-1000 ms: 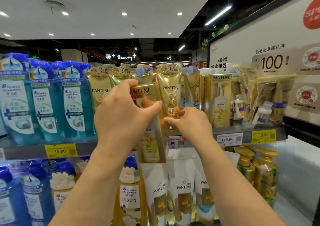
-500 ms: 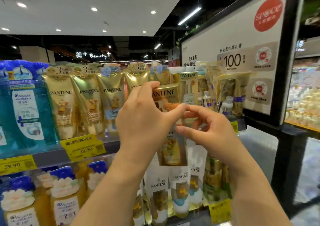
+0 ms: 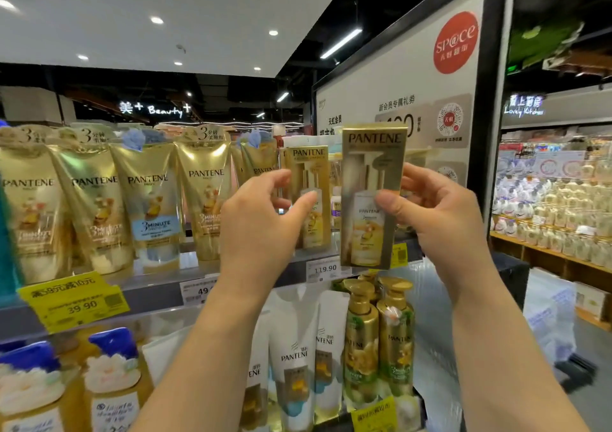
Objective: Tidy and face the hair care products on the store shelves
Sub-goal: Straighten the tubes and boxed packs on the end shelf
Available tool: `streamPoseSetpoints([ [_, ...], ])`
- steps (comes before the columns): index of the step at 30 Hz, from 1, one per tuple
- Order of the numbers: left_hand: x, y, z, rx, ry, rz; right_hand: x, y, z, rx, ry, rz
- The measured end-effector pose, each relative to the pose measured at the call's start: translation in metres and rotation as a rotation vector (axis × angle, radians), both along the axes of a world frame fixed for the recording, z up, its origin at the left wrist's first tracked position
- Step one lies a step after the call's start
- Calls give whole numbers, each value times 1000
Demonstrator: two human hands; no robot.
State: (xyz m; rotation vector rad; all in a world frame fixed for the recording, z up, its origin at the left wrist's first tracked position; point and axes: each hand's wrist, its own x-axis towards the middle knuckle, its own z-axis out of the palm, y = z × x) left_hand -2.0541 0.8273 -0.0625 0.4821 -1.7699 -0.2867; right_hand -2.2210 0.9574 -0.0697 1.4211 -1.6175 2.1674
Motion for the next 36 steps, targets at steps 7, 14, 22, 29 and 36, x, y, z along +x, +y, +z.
streamPoseSetpoints([
  [7, -25, -22, -18, 18, -86, 143, -22, -17, 18, 36, 129, 5],
  [14, -50, -17, -39, -64, -110, 20, -40, -43, 15, 132, 288, -77],
  [22, -70, -4, -47, -46, -63, -62, -52, -50, 9, 130, 372, -120],
  [29, -77, 0, -52, 14, -74, -73, -55, -53, 2, 131, 341, -208],
  [36, -85, 10, -46, 71, -54, -28, -44, -53, -6, 144, 364, -325],
])
